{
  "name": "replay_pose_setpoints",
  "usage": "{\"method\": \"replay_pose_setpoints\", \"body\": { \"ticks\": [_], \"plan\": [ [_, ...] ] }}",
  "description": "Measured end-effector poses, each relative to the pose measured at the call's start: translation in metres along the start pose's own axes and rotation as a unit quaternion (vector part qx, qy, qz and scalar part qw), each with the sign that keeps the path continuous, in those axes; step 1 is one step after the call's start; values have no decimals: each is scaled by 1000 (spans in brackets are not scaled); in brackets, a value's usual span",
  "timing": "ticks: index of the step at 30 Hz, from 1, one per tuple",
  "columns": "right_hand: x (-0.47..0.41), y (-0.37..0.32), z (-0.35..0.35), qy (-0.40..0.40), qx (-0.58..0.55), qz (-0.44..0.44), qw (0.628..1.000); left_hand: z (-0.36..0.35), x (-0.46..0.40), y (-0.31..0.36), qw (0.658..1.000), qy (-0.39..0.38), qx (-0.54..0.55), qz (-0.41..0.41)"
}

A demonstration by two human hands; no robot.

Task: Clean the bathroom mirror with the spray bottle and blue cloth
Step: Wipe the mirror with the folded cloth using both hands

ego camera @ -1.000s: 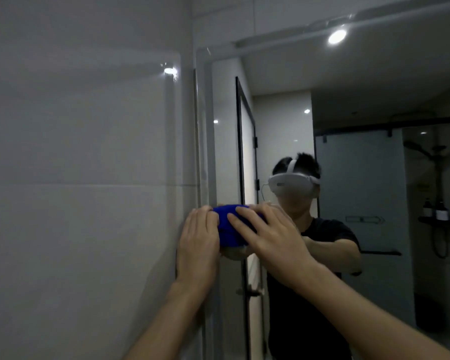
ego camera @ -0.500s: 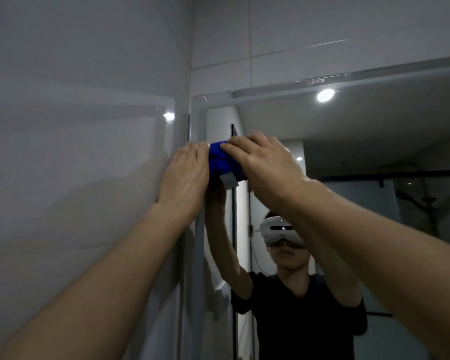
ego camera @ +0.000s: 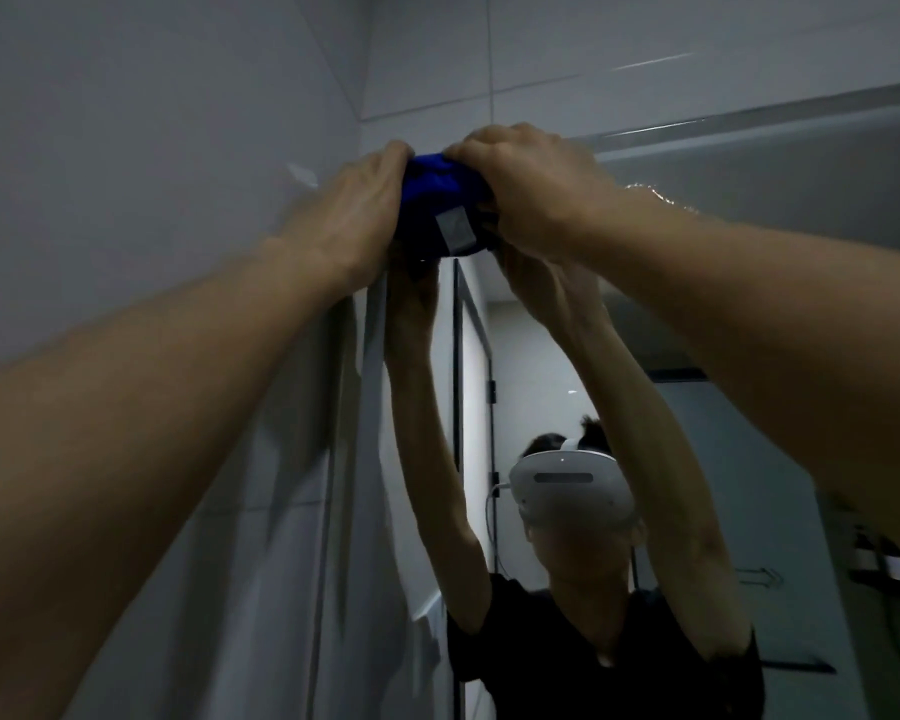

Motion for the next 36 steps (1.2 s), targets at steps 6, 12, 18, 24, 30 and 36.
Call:
{"method": "replay_pose_setpoints", "body": {
  "ticks": [6, 12, 18, 24, 30, 36],
  "plan": [
    [21, 35, 18, 16, -20, -17, 1000, 3, -14, 36, 998, 7, 47, -27],
    [66, 95, 51, 1, -5, -51, 999, 8, -31, 115, 995, 18, 80, -61],
    [119, 148, 81, -31, 0, -92, 995, 2, -39, 195, 989, 17, 129, -73],
    [168, 161, 86, -35, -29, -116, 992, -5, -16, 226, 984, 8, 159, -83],
    [215, 142, 82, -35, -14, -126, 991, -9, 31, 245, 982, -5, 175, -70],
    [304, 95, 70, -61, -30, -151, 986, -7, 126, 269, 974, -1, 205, -95]
  ]
}}
Point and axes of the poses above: each hand's wrist, its own x-axis away from the middle knuckle, its own z-axis out of the back of the hand, y = z × x, the point moved 7 cm from there along -x, towards the middle knuckle, and after that the axes turned 5 degrees about -x, right-handed, at the moved point
